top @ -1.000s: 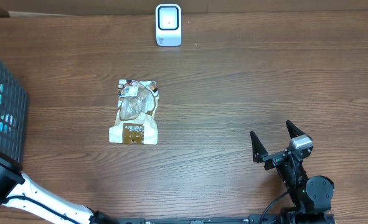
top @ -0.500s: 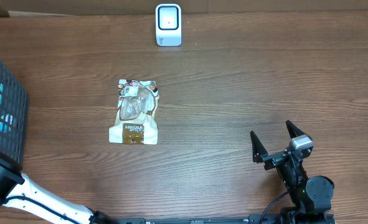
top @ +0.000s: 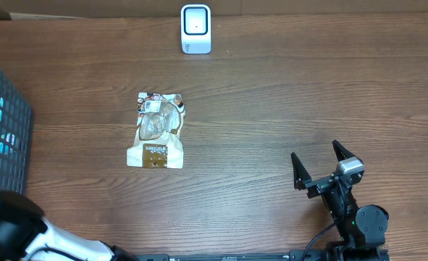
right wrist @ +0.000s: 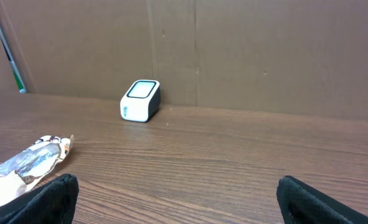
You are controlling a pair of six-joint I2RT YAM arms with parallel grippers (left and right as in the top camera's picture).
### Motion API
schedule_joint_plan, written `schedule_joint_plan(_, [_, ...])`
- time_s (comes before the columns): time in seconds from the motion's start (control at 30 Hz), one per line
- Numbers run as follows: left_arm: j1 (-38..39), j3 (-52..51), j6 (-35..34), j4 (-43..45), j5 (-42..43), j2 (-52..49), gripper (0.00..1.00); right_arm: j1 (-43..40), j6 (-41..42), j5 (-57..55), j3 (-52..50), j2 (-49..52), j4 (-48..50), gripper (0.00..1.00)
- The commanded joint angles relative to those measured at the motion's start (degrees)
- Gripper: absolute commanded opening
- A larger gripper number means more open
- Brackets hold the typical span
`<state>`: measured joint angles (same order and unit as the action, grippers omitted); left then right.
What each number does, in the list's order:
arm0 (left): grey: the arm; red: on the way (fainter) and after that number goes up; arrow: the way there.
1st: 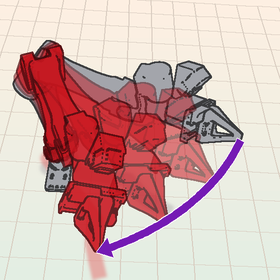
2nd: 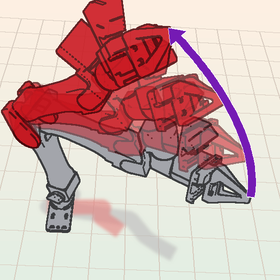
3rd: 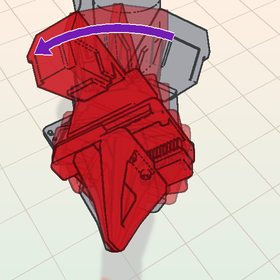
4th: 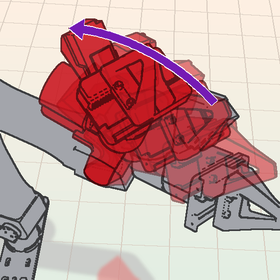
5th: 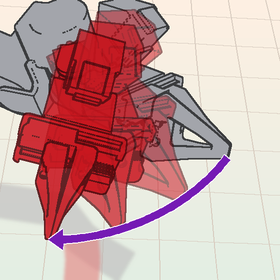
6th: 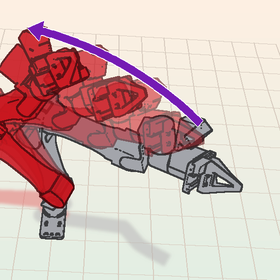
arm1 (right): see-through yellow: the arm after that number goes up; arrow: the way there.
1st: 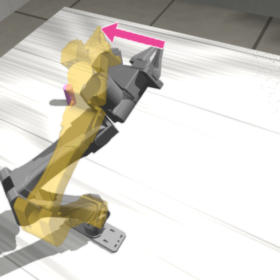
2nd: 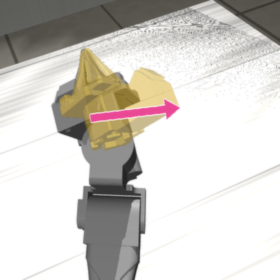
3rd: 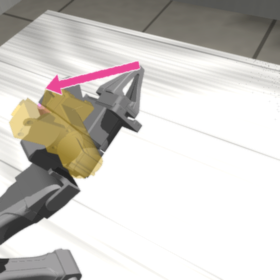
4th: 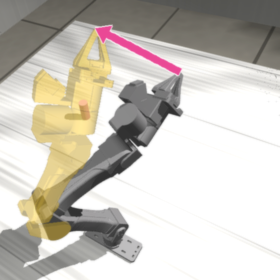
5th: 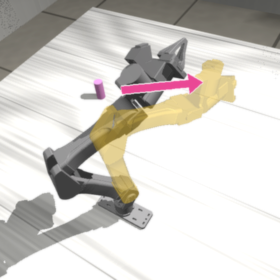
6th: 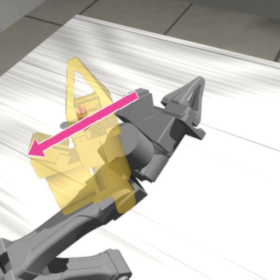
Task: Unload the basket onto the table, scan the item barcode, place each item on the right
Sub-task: 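Reach the left gripper into the basket and grasp the green-lidded jar, then carry the jar out and place it right of the mushroom bag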
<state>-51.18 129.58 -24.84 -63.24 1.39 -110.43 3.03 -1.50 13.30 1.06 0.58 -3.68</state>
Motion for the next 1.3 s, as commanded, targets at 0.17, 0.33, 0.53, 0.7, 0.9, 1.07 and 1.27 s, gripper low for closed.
schedule_joint_plan(0.17, [15.65, 1.95, 4.87, -8.68, 4.61, 17.09, 0.13, -0.11, 0.13, 0.11, -0.59, -0.42, 0.24, 1.0])
schedule_joint_plan(0.33, [26.6, 1.77, 5.62, -18.99, 4.48, 18.08, 0.14, -0.11, 0.15, 0.11, -0.59, -0.42, 0.24, 1.0])
schedule_joint_plan(0.53, [35.45, 1.66, 6.99, -30.49, 3.93, 15.23, 0.14, -0.11, 0.13, 0.11, -0.59, -0.42, 0.24, 1.0])
schedule_joint_plan(0.7, [39.45, -1.2, 9.75, -33.55, 2.19, 13.0, 0.17, -0.11, 0.13, 0.11, -0.59, -0.42, 0.24, 1.0])
schedule_joint_plan(0.9, [40.46, -13.22, 9.64, -33.4, 2.29, 11.8, 0.17, -0.11, 0.13, 0.11, -0.59, -0.42, 0.24, 1.0])
schedule_joint_plan(1.07, [40.46, -25.38, 10.27, -30.69, 3.69, 11.32, 0.17, -0.11, 0.15, 0.11, -0.59, -0.42, 0.24, 1.0])
schedule_joint_plan(1.27, [41.24, -38.34, 11.54, -23.39, 12.92, 11.32, 0.14, -0.11, 0.13, 0.11, -0.59, -0.42, 0.24, 1.0])
